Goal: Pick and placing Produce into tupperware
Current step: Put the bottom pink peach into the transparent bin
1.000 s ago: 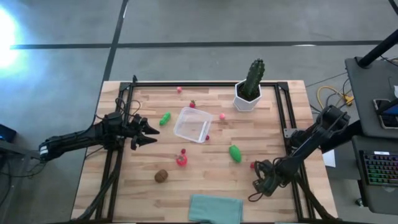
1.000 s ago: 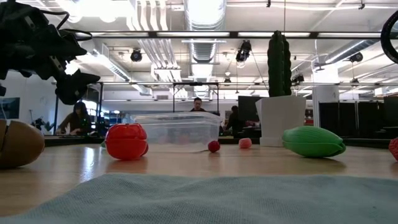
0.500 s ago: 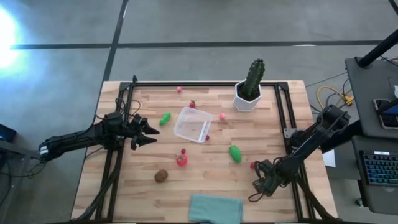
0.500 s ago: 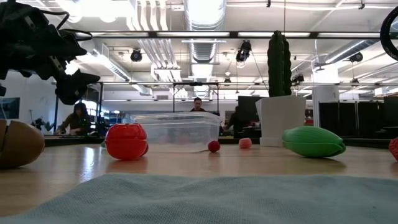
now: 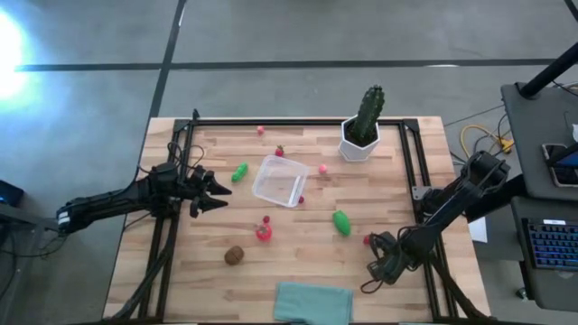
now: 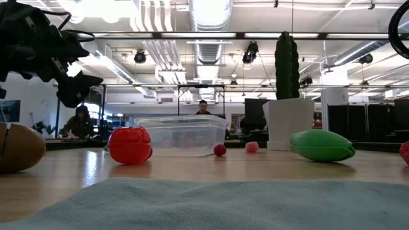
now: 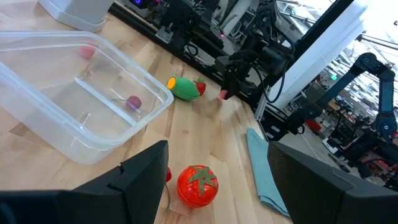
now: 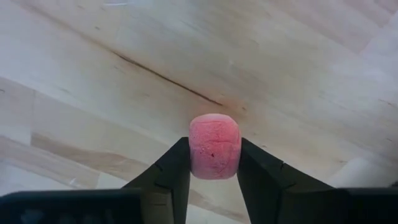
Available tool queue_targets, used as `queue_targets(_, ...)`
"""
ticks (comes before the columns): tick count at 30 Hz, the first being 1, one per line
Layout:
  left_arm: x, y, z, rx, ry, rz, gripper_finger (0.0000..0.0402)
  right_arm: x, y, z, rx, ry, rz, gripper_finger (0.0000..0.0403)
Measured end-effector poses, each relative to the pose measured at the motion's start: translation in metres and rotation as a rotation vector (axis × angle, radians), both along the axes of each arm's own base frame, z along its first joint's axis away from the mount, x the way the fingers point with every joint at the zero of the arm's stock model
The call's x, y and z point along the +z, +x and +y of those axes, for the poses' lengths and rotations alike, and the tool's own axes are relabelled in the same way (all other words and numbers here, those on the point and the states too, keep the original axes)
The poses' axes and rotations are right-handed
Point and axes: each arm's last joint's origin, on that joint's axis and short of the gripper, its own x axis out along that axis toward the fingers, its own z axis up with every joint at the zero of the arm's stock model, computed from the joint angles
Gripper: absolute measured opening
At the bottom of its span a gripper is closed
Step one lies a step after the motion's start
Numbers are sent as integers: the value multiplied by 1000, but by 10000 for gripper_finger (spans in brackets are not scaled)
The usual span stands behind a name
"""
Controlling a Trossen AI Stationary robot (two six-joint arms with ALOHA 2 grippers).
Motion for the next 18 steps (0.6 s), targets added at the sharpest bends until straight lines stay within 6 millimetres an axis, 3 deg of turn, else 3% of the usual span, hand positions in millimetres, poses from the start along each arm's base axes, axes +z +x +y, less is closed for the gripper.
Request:
queue_targets(4, 0, 0, 0, 1, 0, -1, 261, 6, 7, 0, 15, 54, -81, 108)
queue_targets(9, 0, 0, 0, 0, 0, 0, 261, 29, 37, -9, -19, 108, -429, 107)
queue_targets(14, 0, 0, 0, 1, 0, -1, 261, 55, 78, -39, 0, 121, -775, 107)
queue_targets(18, 0, 0, 0, 0, 0, 0, 261, 66, 104, -73, 15, 68, -952, 107)
